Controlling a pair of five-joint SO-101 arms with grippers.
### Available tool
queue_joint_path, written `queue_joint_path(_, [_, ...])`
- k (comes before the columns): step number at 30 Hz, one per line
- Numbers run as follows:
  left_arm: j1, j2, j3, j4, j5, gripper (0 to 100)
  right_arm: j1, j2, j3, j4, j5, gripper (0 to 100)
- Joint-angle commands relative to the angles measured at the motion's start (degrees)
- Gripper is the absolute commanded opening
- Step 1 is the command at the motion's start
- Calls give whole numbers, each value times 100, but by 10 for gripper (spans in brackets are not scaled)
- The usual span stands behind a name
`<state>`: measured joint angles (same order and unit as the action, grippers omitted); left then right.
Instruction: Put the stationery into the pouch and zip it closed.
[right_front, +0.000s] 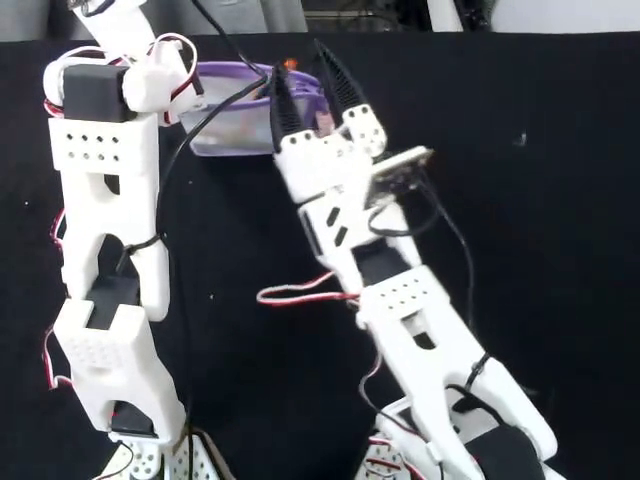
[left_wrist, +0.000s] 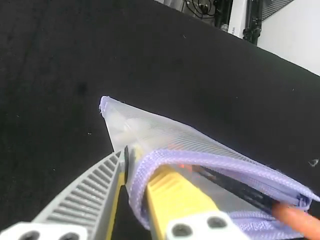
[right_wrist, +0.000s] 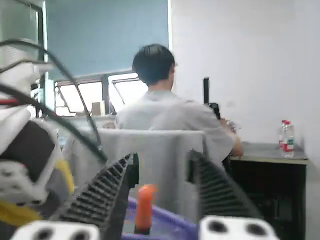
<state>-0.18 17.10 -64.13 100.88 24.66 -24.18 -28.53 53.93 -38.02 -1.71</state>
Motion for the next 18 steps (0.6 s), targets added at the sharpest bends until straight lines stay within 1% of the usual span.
queue_joint_path(1, [-251,-492,-92,0,88,29,-343,-479,-338,404,-9,274])
queue_joint_path(5, [-312,-492,-101,0,88,29,-378,-1086,-338,993,-9,253])
queue_joint_path(8, [-312,-492,-110,0,88,29,-246,-1754,-365,1591,-9,254])
queue_joint_path(11, [-453,-492,-145,0,88,29,35,-2519,-514,2655,-9,254])
queue_joint_path(13, [-541,-492,-154,-9,88,29,167,-2932,-778,3552,-9,254])
queue_joint_path(16, [-558,-492,-154,-9,88,29,193,-3213,-1226,4853,0,254])
queue_joint_path(18, [-558,-492,-154,-9,88,29,202,-3231,-1349,5495,9,254])
